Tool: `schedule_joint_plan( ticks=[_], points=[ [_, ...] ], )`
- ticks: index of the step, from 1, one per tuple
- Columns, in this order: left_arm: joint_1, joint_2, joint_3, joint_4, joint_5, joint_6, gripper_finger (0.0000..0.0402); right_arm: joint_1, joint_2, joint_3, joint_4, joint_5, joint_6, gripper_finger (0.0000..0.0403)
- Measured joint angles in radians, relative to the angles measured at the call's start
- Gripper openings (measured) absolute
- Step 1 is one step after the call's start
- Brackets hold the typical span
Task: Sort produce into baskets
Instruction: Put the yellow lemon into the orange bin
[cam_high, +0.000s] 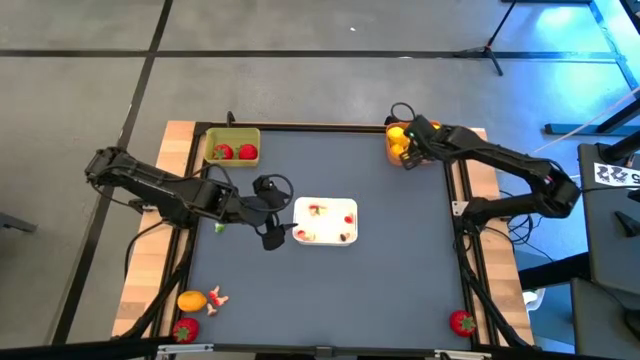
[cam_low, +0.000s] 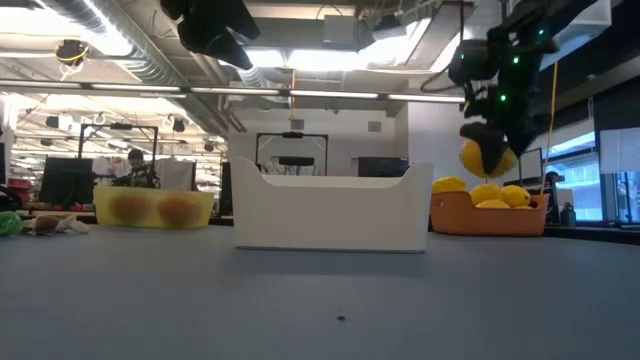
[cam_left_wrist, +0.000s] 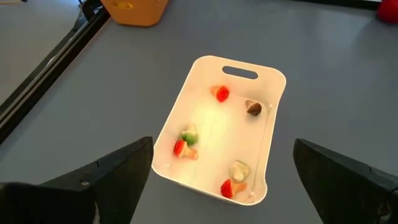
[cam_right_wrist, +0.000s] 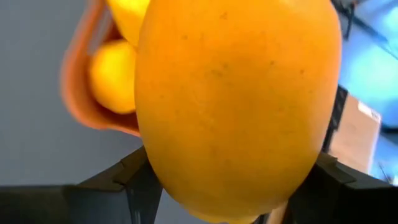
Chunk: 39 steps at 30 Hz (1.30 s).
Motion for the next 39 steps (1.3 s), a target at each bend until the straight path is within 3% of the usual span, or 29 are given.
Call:
schedule_joint_plan(
  ticks=[15, 20, 29, 39],
  points=[
    [0.0, 0.0, -0.001, 0.0, 0.0, 0.007, 0.0381, -0.12, 0.147, 0.001, -0.096, 0.042, 0.036, 0.0269],
    [0.0, 0.0, -0.002, 0.0, 0.0, 0.007, 0.0381, -0.128, 0.202, 0.0, -0.097, 0.122, 0.036, 0.0287],
    [0.0, 0.0, -0.002, 0.0, 0.0, 0.007, 0.0381, -0.125, 0.222, 0.0, -0.085, 0.159, 0.033, 0.0324],
    [0.0, 0.0, -0.002, 0.0, 0.0, 0.008, 0.0381, -0.125, 0.222, 0.0, -0.084, 0.159, 0.017, 0.033]
  ],
)
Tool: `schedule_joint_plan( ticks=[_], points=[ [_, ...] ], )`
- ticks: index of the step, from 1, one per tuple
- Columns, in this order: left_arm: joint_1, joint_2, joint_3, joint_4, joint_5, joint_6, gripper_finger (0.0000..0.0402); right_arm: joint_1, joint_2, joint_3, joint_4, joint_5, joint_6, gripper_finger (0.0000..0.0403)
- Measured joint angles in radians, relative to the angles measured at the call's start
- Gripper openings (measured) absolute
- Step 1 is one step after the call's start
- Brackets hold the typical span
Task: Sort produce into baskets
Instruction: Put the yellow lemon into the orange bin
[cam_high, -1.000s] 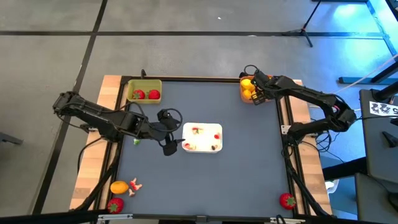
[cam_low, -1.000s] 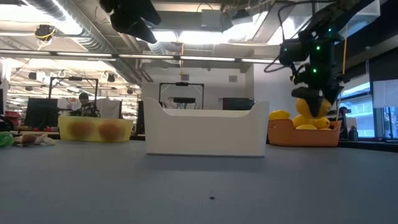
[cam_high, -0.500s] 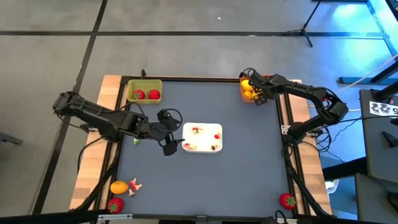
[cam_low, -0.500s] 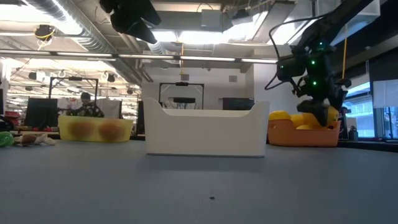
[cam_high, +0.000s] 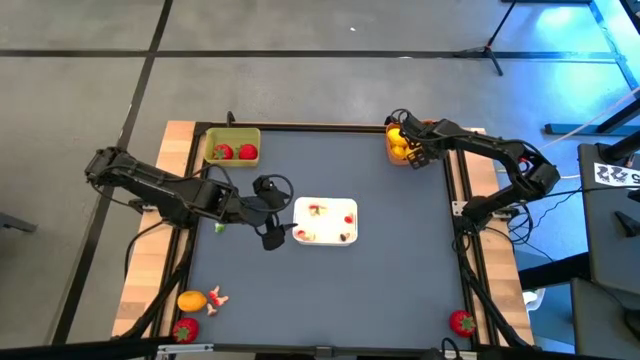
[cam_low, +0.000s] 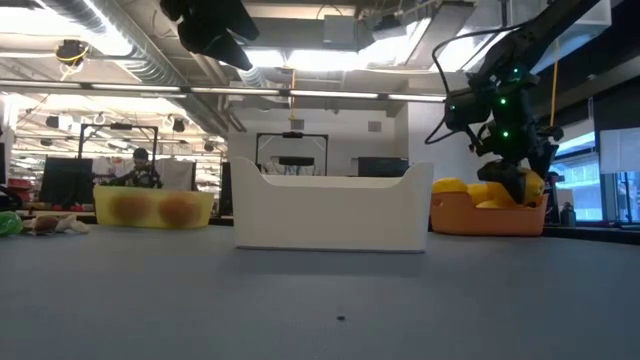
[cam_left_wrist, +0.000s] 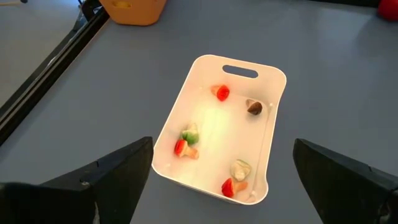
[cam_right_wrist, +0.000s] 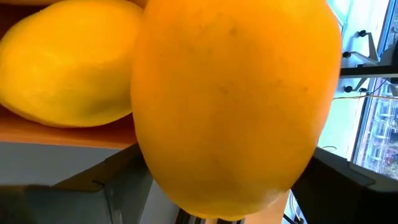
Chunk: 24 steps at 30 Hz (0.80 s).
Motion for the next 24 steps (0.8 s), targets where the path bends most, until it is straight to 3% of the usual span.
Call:
schedule_joint_plan(
  ticks=[17, 24],
  points=[
    [0.002, 0.0, 0.0, 0.005, 0.0, 0.016, 0.0381, 0.001, -0.014, -0.001, -0.013, -0.037, -0.017, 0.0331],
    [0.015, 0.0, 0.0, 0.024, 0.0, 0.026, 0.0381, 0.001, -0.017, -0.001, 0.009, 0.03, -0.019, 0.0331]
  ],
)
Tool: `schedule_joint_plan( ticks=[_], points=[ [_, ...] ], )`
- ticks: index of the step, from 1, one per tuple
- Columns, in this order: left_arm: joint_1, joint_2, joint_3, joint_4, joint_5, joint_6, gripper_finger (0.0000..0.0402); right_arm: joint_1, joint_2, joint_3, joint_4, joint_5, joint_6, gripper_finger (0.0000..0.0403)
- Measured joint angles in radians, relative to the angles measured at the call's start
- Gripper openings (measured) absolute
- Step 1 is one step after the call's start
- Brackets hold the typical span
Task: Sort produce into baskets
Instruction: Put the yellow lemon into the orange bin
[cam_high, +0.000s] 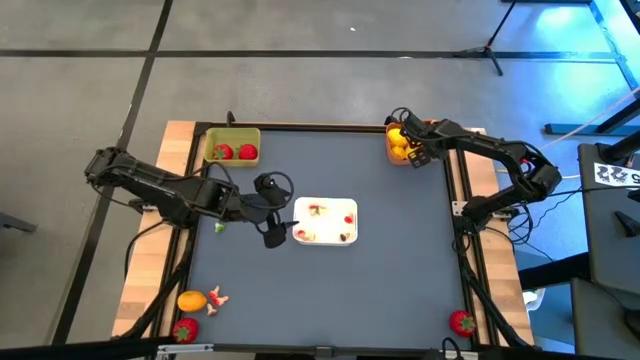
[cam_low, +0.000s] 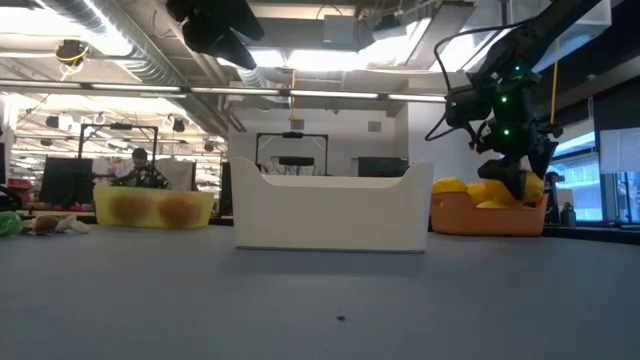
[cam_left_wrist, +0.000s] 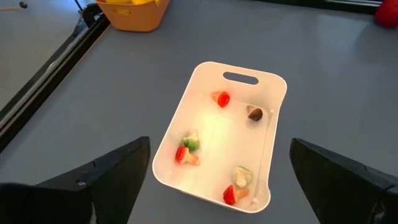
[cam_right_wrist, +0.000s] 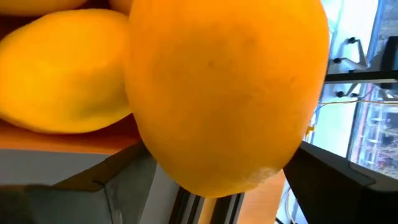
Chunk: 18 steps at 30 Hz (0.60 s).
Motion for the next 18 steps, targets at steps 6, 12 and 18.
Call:
schedule_joint_plan(
  ticks=[6, 12, 18],
  points=[
    [0.0, 0.0, 0.0, 0.004, 0.0, 0.0, 0.0381, 0.0, 0.0, 0.0, -0.036, 0.006, 0.017, 0.0331],
    [0.0, 0.0, 0.0, 0.004, 0.0, 0.001, 0.0381, 0.0, 0.0, 0.0, -0.027, 0.022, 0.046, 0.0331],
    [0.0, 0.0, 0.0, 0.005, 0.0, 0.001, 0.0381, 0.022, 0.0, 0.0, -0.033, 0.012, 0.046, 0.0331]
  ],
)
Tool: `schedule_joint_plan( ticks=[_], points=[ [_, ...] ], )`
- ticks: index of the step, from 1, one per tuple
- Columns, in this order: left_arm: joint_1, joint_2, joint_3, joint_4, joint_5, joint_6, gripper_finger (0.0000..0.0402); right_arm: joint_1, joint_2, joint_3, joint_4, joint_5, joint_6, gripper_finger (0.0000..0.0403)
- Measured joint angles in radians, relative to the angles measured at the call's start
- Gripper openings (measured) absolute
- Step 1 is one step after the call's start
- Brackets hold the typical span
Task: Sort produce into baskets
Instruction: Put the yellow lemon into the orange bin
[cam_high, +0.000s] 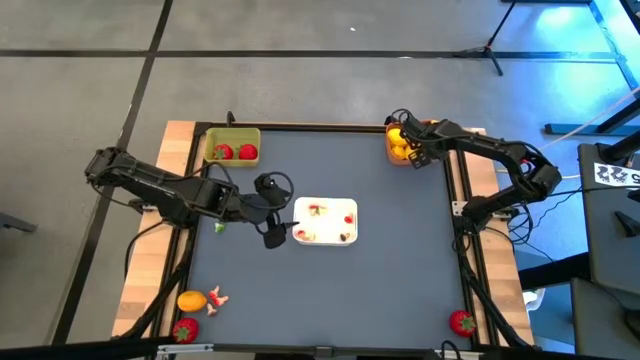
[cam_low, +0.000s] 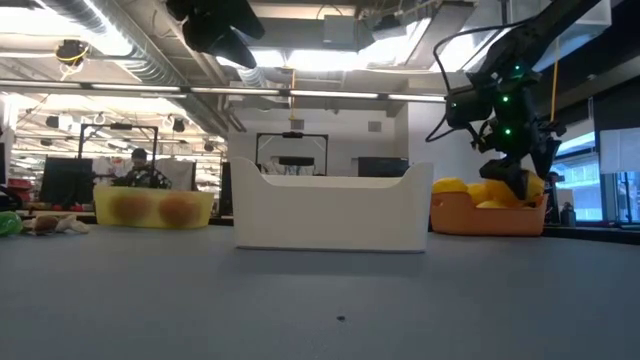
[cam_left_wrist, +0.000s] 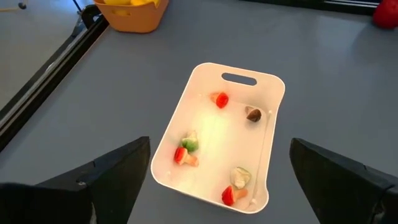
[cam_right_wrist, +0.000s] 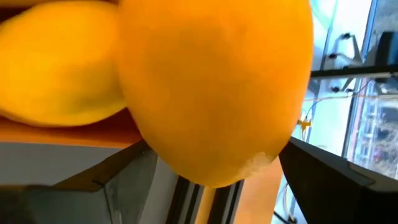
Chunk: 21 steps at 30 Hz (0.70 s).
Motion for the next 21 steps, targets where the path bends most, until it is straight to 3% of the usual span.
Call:
schedule_joint_plan(
  ticks=[21],
  points=[
    [0.0, 0.0, 0.0, 0.006, 0.0, 0.026, 0.0381, 0.077, -0.019, 0.0, -0.045, 0.046, -0.012, 0.0331]
  ],
)
